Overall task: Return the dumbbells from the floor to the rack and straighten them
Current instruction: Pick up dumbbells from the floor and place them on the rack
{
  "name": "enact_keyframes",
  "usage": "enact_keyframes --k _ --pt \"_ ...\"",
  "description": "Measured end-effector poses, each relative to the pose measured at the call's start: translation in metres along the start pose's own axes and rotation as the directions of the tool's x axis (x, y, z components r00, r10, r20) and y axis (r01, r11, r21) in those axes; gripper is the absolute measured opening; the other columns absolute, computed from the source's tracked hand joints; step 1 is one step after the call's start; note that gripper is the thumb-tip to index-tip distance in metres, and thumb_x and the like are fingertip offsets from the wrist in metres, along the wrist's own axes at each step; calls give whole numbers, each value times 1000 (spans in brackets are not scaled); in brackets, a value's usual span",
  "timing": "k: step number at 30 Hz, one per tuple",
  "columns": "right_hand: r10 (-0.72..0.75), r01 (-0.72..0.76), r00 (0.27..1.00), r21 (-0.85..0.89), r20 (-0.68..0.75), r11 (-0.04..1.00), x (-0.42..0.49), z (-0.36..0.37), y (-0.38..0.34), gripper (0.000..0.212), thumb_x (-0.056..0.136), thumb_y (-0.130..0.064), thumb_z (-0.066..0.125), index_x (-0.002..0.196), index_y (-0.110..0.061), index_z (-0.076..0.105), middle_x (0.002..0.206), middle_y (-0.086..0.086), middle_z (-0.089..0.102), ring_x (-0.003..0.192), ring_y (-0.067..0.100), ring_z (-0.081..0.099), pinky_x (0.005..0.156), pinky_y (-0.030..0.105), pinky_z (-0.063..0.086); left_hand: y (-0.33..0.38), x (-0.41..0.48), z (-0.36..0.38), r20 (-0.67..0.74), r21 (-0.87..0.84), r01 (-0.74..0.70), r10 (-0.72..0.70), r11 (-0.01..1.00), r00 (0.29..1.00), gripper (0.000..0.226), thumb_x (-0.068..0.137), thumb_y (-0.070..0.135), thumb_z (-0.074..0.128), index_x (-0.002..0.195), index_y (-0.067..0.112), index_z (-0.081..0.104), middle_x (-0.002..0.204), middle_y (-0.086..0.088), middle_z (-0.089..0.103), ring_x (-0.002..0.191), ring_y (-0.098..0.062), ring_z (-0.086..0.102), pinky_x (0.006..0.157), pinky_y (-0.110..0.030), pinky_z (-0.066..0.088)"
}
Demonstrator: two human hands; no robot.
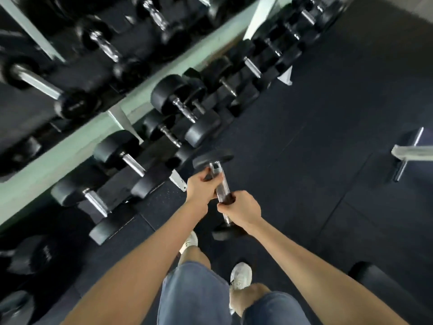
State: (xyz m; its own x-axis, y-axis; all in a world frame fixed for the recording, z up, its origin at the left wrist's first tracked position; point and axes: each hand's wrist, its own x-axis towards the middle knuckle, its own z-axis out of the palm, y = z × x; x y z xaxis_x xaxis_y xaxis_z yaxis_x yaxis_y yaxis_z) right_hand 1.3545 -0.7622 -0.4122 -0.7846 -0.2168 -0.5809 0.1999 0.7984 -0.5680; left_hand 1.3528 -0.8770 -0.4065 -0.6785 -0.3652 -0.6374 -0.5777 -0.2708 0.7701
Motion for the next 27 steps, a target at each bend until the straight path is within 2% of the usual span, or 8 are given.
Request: enact_keyframes --k 3,6,9,13,16,20,23,27 --pt "-86 86 996 -65 3 994 2 6 -51 16 74 -33 66 66 -25 54 58 -10 52 60 13 55 48 24 34 30 -2 -41 -68 -72 -41 36 997 997 23 84 11 69 80 32 62 85 2 69 86 -21 68 61 -28 58" --pt "-152 154 988 -118 24 981 8 24 -108 21 74 -31 65 61 -24 51 56 -9 51 55 12 52 47 23 33 57 5 -92 -146 -130 -70 50 989 988 19 83 11 70 82 29 65 85 0 69 82 -21 68 58 -27 57" --pt "-186 194 980 -160 64 968 16 55 -170 26 74 -30 65 57 -26 46 52 -9 51 51 8 49 47 23 33 79 17 -155 -202 -181 -58 21 982 979 14 82 12 70 88 24 68 81 -2 69 70 -20 66 67 -34 58" --pt "-221 244 967 -212 127 946 28 114 -260 23 73 -30 64 57 -24 48 56 -8 56 58 13 57 50 23 38 107 35 -258 -289 -252 -44 -32 967 957 19 81 13 72 99 17 70 81 -2 68 74 -23 66 75 -42 59" --pt "-248 287 953 -252 176 924 37 162 -330 16 75 -32 63 65 -22 54 67 -5 62 68 17 61 54 25 41 127 50 -338 -325 -309 -44 -62 950 944 16 83 10 70 84 25 65 85 -3 68 77 -25 68 72 -36 59" --pt "-310 359 929 -297 201 885 59 224 -411 15 77 -33 60 80 -19 64 79 -1 71 77 19 67 65 29 50 153 82 -429 -391 -348 -55 -91 936 916 16 83 12 71 96 22 66 84 -3 67 83 -27 69 76 -38 59" --pt "-307 358 930 -319 200 878 75 257 -457 19 77 -32 61 87 -17 68 76 -4 67 71 17 61 55 25 42 165 108 -476 -449 -359 -46 -129 932 884 21 83 14 70 71 29 62 79 -1 66 87 -29 68 80 -40 58" --pt "-300 356 931 -337 207 872 100 296 -499 16 77 -32 62 81 -17 67 79 0 71 75 21 66 54 25 38 174 142 -523 -486 -406 -16 -200 914 851 12 85 13 68 78 21 62 77 0 63 83 -25 66 84 -40 57"
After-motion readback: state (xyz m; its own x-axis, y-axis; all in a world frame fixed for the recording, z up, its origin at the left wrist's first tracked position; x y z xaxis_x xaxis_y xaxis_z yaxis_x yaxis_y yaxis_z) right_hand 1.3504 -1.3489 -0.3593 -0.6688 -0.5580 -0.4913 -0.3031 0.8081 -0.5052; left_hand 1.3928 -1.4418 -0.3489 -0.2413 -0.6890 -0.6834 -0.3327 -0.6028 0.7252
